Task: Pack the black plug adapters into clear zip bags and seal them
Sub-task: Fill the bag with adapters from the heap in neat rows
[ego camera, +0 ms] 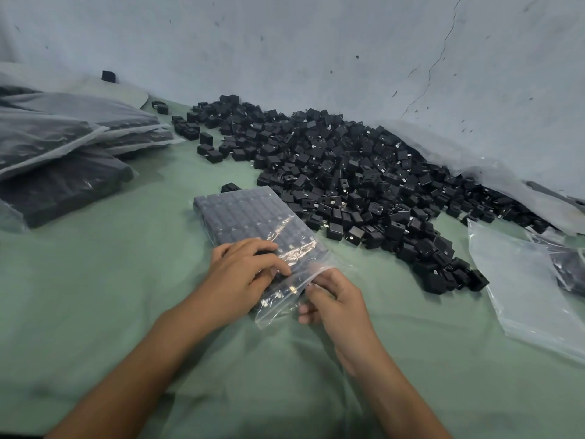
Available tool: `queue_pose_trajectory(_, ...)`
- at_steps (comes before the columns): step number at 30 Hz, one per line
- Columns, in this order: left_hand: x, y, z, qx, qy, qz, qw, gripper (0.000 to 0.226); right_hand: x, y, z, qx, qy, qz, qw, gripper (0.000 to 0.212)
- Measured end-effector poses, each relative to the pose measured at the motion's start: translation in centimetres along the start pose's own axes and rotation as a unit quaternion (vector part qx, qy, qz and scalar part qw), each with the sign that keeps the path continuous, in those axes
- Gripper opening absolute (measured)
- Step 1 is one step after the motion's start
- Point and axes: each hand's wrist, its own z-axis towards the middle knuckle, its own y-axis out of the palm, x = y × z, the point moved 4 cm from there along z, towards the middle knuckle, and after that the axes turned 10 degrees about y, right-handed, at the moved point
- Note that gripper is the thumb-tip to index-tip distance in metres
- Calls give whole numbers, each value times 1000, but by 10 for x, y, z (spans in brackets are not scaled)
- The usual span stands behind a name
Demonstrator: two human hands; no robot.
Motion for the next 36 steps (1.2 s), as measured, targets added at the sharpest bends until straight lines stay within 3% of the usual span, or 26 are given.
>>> queue_pose_trajectory(13,0,1,0,22,14,25,999,27,5,-1,7,18,6,-15,1000,11)
queue_pose_trajectory(22,2,11,5,-46,18,61,997,59,6,-3,4,13,-19,-65,998,10)
queue_pose_trajectory(36,-4,8,5,-35,-17,75,996,43,9,5,10,-49,-22,-94,994,29)
